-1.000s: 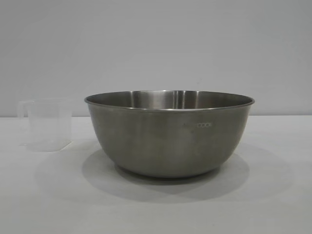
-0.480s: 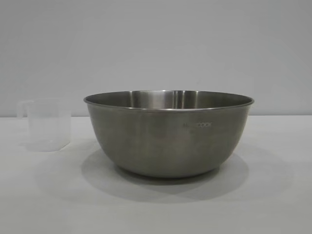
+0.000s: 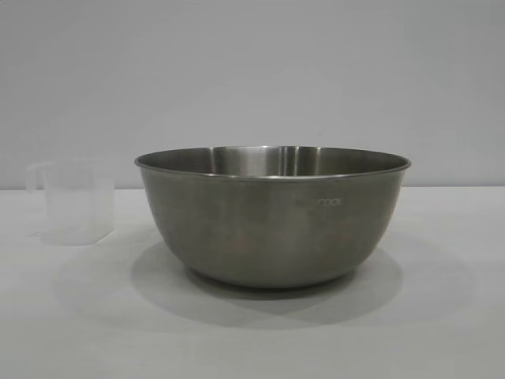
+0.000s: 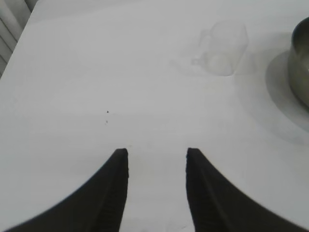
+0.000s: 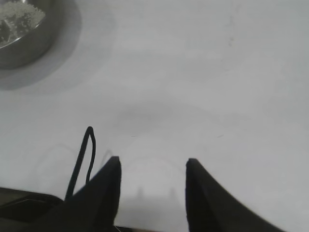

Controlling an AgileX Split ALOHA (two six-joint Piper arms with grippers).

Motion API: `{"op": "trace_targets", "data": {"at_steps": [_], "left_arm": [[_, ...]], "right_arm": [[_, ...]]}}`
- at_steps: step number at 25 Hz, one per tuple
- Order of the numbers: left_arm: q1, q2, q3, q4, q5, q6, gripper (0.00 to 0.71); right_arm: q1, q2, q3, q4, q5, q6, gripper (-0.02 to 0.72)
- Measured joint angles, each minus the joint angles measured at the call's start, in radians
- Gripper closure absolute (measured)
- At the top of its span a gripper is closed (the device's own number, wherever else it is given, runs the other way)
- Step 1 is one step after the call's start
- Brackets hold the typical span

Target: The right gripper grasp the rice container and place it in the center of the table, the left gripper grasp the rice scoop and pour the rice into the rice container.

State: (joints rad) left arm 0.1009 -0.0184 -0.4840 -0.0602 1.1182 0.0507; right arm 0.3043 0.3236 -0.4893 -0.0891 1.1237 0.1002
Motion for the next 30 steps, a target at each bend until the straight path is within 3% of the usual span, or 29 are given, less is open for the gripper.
{"op": "trace_targets", "data": {"at_steps": [30], "left_arm": [[0.000,0.000,0.000,0.000,0.002,-0.002,0.456]], "right_arm": [[0.027,-0.065,0.000,0.003,0.004,-0.007,0.398]]}}
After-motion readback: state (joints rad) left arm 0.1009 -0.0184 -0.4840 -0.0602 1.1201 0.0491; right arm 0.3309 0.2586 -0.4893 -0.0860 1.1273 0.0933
